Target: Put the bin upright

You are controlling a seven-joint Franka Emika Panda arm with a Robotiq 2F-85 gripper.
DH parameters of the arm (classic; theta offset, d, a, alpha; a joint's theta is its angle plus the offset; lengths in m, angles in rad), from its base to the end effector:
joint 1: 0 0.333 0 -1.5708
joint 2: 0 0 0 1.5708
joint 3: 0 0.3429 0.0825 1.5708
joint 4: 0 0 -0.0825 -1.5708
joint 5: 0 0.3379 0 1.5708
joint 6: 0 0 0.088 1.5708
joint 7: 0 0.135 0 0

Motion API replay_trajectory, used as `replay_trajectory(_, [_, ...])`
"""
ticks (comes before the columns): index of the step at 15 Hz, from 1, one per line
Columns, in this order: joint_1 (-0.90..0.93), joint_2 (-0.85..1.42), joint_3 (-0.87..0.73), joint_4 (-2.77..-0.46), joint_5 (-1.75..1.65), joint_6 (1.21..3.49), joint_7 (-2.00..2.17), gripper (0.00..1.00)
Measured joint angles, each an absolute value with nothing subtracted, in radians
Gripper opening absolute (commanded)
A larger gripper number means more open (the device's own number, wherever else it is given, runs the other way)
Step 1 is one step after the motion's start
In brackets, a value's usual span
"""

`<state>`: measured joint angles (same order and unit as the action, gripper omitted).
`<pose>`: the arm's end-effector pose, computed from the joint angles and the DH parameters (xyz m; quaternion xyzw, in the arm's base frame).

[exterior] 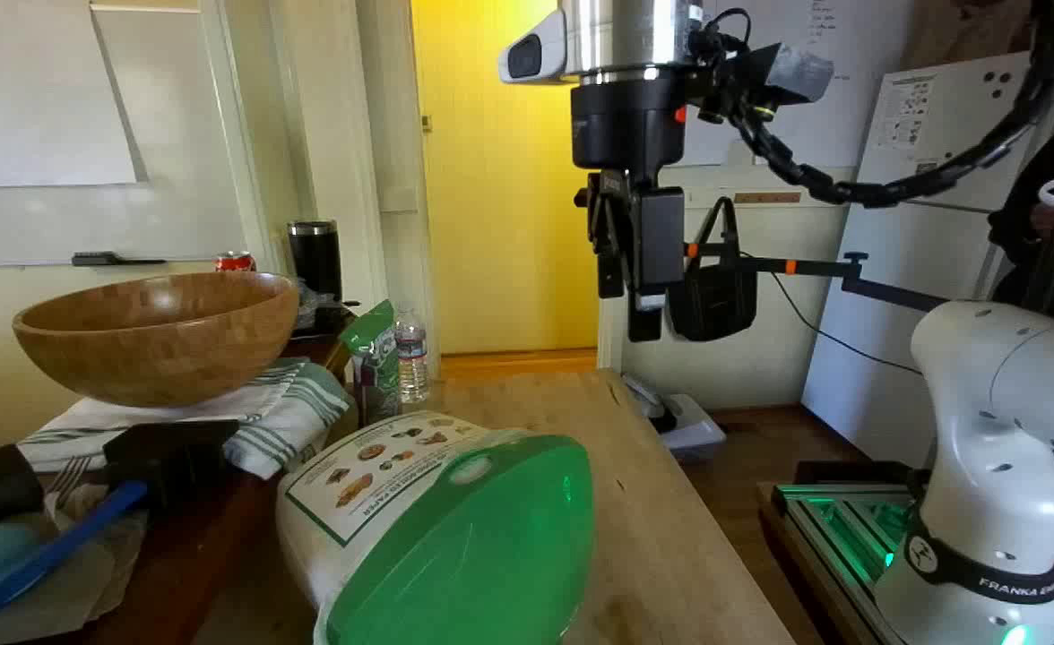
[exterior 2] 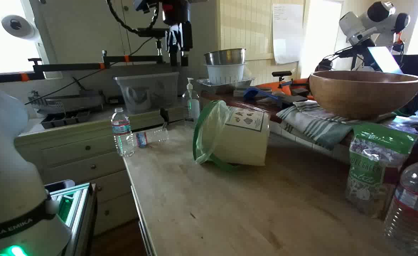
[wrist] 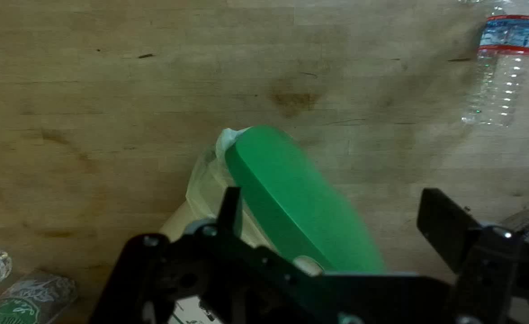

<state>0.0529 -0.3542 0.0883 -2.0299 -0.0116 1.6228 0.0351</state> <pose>0.3798 0.0583 0.5899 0.9981 0.0503 -0.0252 0.0233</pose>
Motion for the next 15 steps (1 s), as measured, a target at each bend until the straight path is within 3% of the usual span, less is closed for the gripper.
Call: replay_trajectory(15, [0.036, -0.35, 0.065, -2.03, -0.015, 1.628, 0.049, 1.0])
